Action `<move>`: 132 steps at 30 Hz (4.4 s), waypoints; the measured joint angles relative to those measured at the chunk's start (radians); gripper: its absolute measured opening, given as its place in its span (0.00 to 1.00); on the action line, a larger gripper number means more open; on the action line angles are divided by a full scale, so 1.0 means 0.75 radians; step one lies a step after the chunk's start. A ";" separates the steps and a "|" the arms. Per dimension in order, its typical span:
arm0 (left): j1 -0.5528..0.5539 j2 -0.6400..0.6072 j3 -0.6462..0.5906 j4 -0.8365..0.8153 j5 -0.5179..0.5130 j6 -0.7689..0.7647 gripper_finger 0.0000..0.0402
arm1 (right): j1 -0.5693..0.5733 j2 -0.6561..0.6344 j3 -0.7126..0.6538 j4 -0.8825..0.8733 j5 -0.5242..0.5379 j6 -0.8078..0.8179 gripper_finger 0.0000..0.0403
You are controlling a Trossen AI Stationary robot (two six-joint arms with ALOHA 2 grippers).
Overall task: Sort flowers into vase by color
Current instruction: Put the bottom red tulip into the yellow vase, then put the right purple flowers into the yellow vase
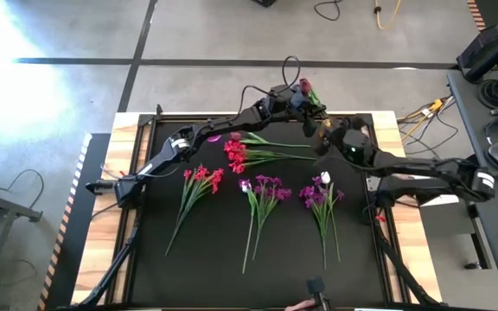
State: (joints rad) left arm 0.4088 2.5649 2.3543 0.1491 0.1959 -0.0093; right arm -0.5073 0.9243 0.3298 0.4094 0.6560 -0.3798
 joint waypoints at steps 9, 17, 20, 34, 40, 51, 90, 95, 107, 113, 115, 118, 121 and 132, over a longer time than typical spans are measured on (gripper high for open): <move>0.000 0.000 0.000 -0.001 0.033 0.000 0.01 | -0.086 0.074 0.057 0.123 -0.017 -0.111 0.31; 0.000 0.000 0.000 0.000 0.068 -0.001 0.01 | -0.197 0.091 0.056 0.130 -0.252 -0.041 0.18; 0.000 0.000 0.000 0.000 0.069 -0.001 0.01 | -0.205 0.090 0.056 0.130 -0.247 -0.039 0.13; -0.001 0.001 -0.001 -0.075 0.030 -0.013 0.27 | -0.266 -0.052 0.048 0.133 -0.163 0.151 0.02; -0.003 0.001 -0.001 -0.093 0.030 0.031 0.42 | -0.309 -0.053 0.003 0.132 -0.178 0.298 0.02; -0.013 0.001 -0.070 0.131 -0.044 0.021 0.33 | -0.354 0.005 -0.024 0.164 -0.178 0.474 0.02; -0.019 0.001 -0.158 0.320 -0.113 -0.010 0.21 | -0.374 0.250 0.140 0.004 -0.129 0.654 0.46; -0.019 -0.007 -0.158 0.322 -0.141 -0.005 0.19 | -0.374 0.147 0.188 -0.182 -0.116 0.646 0.52; -0.019 -0.015 -0.327 0.734 -0.134 -0.021 0.01 | -0.255 -0.310 -0.018 -0.319 -0.145 0.704 0.49; -0.029 -0.045 -0.492 0.906 -0.005 -0.119 0.00 | -0.062 -0.528 -0.086 -0.430 -0.186 0.685 0.45; -0.039 -0.095 -0.563 0.919 0.007 -0.126 0.00 | -0.003 -0.585 -0.080 -0.500 -0.213 0.672 0.43; -0.057 -0.210 -0.695 0.929 0.013 -0.090 0.00 | 0.067 -0.647 -0.040 -0.623 -0.312 0.622 0.39; -0.081 -0.344 -0.872 0.944 0.029 -0.038 0.00 | 0.105 -0.684 0.038 -0.785 -0.452 0.603 0.36; -0.153 -0.846 -1.663 1.146 0.031 -0.027 0.00 | 0.282 -0.557 0.201 -1.108 -0.726 0.755 0.24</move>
State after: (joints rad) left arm 0.2939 1.9302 1.1070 1.0088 0.2195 -0.0299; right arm -0.2958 0.5069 0.4805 -0.4217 0.1112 0.1864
